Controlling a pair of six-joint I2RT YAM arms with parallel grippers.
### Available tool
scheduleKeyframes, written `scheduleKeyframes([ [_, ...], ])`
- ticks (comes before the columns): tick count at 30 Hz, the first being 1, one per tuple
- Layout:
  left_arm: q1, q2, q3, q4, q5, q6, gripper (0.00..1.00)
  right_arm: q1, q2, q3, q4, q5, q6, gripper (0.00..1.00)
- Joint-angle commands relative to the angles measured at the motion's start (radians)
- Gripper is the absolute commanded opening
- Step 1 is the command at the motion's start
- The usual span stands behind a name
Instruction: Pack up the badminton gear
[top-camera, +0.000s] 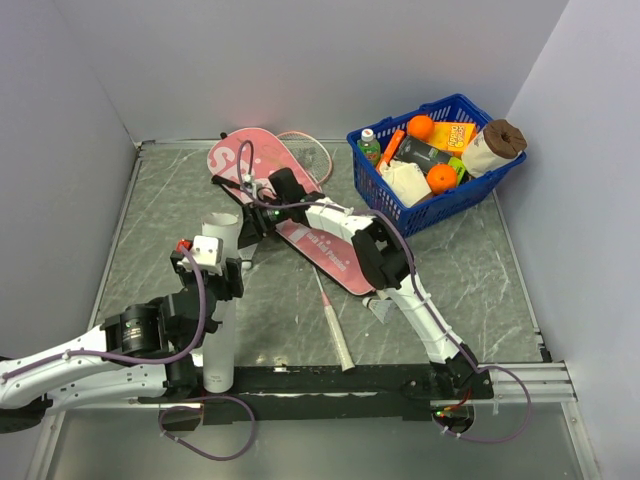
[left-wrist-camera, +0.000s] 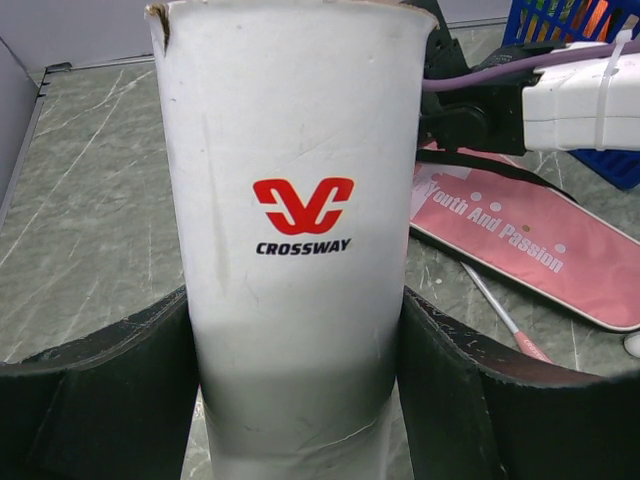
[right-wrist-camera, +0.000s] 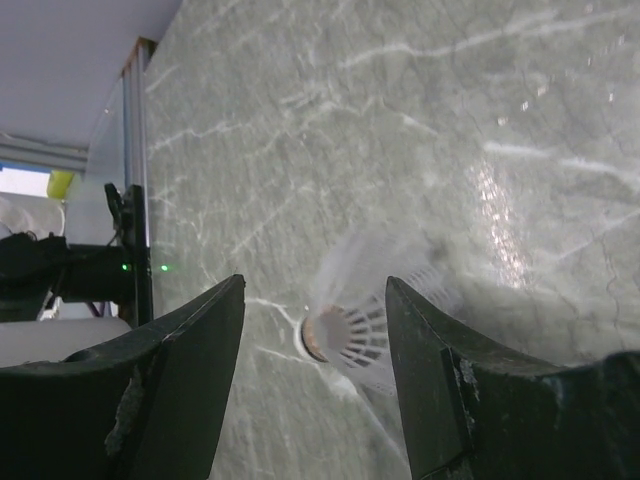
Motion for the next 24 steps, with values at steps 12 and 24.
scheduleKeyframes([
  [12, 0.003, 0.001, 0.041, 0.036, 0.021, 0.009, 0.13, 0.005, -0.124, -0.141, 0.013, -0.034, -0.075, 0.09],
  [24, 0.005, 0.05, 0.001, 0.167, 0.189, 0.142, 0.14, -0.009, -0.383, -0.441, 0.193, 0.015, -0.009, 0.0],
])
